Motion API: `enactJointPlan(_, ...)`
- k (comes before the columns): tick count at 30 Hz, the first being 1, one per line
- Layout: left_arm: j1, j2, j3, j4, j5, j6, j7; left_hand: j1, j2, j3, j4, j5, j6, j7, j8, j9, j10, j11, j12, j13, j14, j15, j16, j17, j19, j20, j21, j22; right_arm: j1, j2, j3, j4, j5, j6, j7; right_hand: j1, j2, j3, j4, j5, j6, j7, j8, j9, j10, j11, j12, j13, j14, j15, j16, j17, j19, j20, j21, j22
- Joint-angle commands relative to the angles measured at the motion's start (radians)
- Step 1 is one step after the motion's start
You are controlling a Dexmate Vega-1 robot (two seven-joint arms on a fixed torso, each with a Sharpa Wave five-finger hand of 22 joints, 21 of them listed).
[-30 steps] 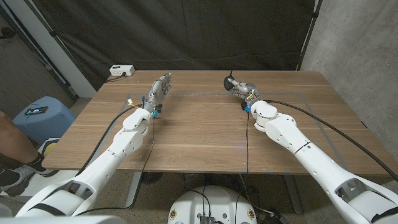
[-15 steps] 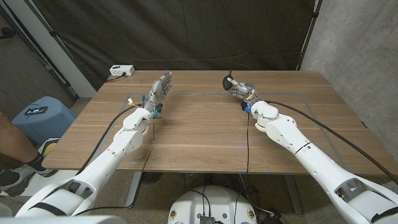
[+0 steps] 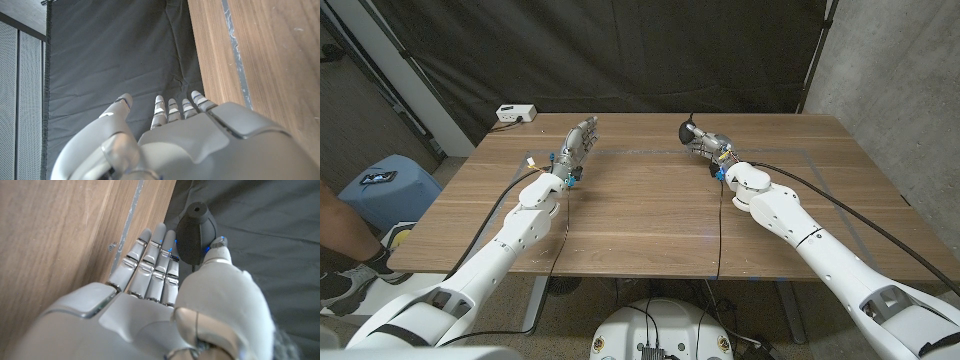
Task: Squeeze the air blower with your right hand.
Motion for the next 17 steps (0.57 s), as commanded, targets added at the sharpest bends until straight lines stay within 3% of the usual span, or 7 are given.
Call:
enactJointPlan(1,0.01,0.003,-0.003,-0.013,0.0,0.003,0.012,0.01,0.004,0.004,-0.005,0.007,0.01,0.0,0.0,0.003,0.011,0.002,-0.002,0.002,0.003,-0.002,-0.001,0.003,0.002,0.003,-0.001,0.002,0.014,0.004,-0.001,0.02,0.007,0.01,0.014,-0.006,0.001,-0.001,-0.003,0.008,-0.002,-0.002,-0.002,0.003,0.001,0.0,-0.003,0.003,-0.006,-0.014,0.003,-0.001,-0.009,0.0,0.001,0.003)
enactJointPlan(17,0.005,-0.006,-0.003,0.004,0.0,-0.003,0.014,0.01,0.004,0.004,-0.006,0.007,0.012,0.001,0.0,0.003,0.012,0.002,-0.002,0.002,0.004,-0.002,-0.001,0.003,0.002,0.003,0.0,0.002,0.05,0.02,-0.012,0.074,0.009,0.022,0.047,-0.006,0.002,-0.002,-0.006,0.011,-0.006,-0.002,-0.004,0.002,0.0,-0.002,-0.006,0.001,-0.012,-0.014,0.008,-0.003,-0.008,0.001,0.001,0.003)
